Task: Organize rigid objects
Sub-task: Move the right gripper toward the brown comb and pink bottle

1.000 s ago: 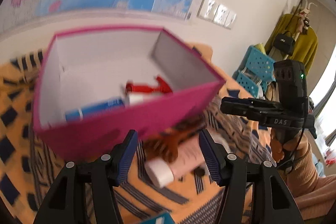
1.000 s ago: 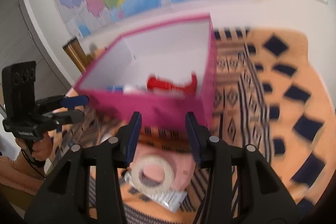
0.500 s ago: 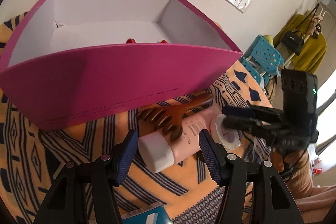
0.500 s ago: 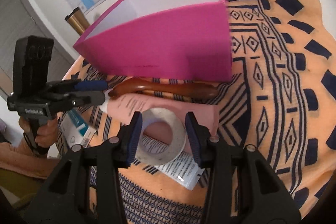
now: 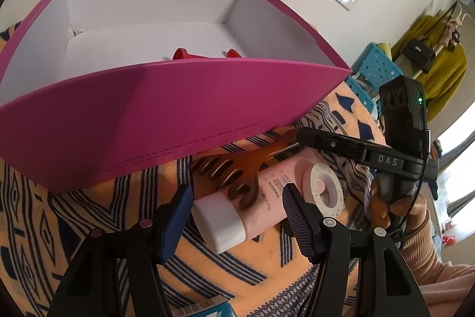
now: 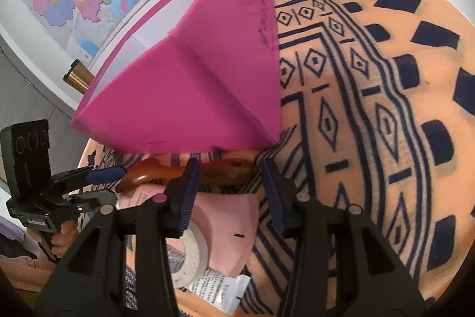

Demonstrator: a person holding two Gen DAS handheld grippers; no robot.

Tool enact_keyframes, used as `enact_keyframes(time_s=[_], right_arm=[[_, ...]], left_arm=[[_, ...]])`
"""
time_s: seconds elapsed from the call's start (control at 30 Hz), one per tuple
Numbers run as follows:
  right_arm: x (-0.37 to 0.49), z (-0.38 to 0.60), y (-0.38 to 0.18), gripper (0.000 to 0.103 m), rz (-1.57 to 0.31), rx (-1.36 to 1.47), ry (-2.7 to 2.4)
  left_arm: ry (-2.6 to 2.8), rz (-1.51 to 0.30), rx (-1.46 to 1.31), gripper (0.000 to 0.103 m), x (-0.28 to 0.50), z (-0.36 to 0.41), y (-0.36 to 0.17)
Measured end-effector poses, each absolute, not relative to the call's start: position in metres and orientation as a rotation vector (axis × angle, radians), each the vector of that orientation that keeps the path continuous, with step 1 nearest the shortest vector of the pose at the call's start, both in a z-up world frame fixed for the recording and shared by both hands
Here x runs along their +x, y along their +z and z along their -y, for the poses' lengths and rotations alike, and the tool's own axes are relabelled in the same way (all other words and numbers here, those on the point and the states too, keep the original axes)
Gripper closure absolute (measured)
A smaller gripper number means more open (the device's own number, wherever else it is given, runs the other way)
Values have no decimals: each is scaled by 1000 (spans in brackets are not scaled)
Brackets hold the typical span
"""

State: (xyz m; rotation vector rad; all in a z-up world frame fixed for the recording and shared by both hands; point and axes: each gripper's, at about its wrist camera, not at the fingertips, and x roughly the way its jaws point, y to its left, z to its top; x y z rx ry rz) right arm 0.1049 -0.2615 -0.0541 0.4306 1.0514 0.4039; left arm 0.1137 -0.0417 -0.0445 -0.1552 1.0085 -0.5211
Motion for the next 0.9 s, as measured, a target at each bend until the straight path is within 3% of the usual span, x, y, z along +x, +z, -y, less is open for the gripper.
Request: enact_keyframes(time_s=[0.23,0.57,0.9], right_arm=[[107,247,-54,57,-1055,392,420],[106,247,-55,56,-1046,392,422],[100,247,-53,56,-1019,429,423]], left_arm=[[-534,-1087,-131,41,130,53,-56],[-498,-1074,-141,49,133,54,-54],[-471,-1063,-91,51,127,56,-51]])
